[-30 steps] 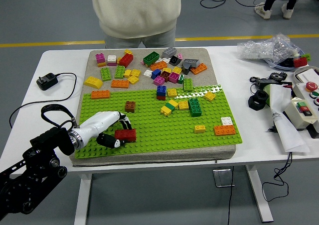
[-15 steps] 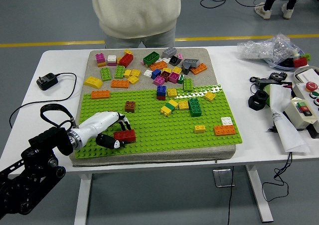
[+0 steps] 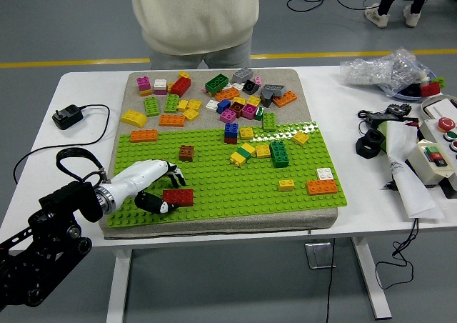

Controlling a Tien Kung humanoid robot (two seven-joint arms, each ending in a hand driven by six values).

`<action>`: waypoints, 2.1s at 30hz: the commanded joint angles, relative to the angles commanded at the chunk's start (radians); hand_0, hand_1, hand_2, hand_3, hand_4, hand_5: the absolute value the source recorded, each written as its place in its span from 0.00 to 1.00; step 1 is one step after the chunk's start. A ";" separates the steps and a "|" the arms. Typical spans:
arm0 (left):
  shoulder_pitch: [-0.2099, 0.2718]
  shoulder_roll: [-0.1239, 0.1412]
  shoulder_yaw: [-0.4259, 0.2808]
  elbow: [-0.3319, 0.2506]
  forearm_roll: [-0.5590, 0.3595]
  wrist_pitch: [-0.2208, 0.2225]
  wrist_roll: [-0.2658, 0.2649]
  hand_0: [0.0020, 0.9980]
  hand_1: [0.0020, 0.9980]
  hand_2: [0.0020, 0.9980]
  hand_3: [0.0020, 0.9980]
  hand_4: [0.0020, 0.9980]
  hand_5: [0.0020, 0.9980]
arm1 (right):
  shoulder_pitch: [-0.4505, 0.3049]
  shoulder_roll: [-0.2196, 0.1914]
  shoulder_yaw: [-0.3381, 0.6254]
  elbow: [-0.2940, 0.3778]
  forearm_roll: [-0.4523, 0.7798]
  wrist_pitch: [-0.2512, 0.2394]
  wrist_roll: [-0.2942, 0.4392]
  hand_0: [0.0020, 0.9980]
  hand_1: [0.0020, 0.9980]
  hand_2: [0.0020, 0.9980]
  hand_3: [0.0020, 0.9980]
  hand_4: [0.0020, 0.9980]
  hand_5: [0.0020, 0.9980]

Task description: Pick up the brick,pile it on top of brick,press brick,pick up the brick,pile it on top of brick,press brick

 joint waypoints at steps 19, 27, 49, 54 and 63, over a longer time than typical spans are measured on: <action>0.042 0.046 -0.043 -0.159 0.021 -0.053 0.023 0.97 0.89 0.72 0.64 0.97 0.31 | -0.001 -0.001 0.000 0.000 0.005 -0.001 0.001 0.77 0.68 0.73 0.75 1.00 0.69; 0.060 0.066 -0.044 -0.185 0.048 -0.086 0.032 1.00 1.00 0.84 0.62 1.00 0.46 | -0.002 0.000 -0.002 0.000 0.008 -0.001 0.000 0.77 0.68 0.73 0.75 1.00 0.69; 0.065 0.056 -0.042 -0.145 0.086 -0.119 0.032 1.00 1.00 0.95 0.61 1.00 0.54 | -0.003 0.001 -0.004 0.000 0.013 -0.001 0.000 0.77 0.68 0.73 0.75 1.00 0.69; 0.068 0.056 -0.041 -0.144 0.089 -0.120 0.032 1.00 1.00 0.95 0.61 1.00 0.54 | -0.002 0.001 -0.004 0.000 0.014 -0.002 0.001 0.77 0.68 0.73 0.75 1.00 0.69; 0.073 0.050 -0.034 -0.133 0.095 -0.106 0.030 1.00 1.00 0.95 0.61 1.00 0.54 | -0.004 0.002 -0.004 0.000 0.012 -0.001 0.001 0.76 0.68 0.73 0.75 1.00 0.69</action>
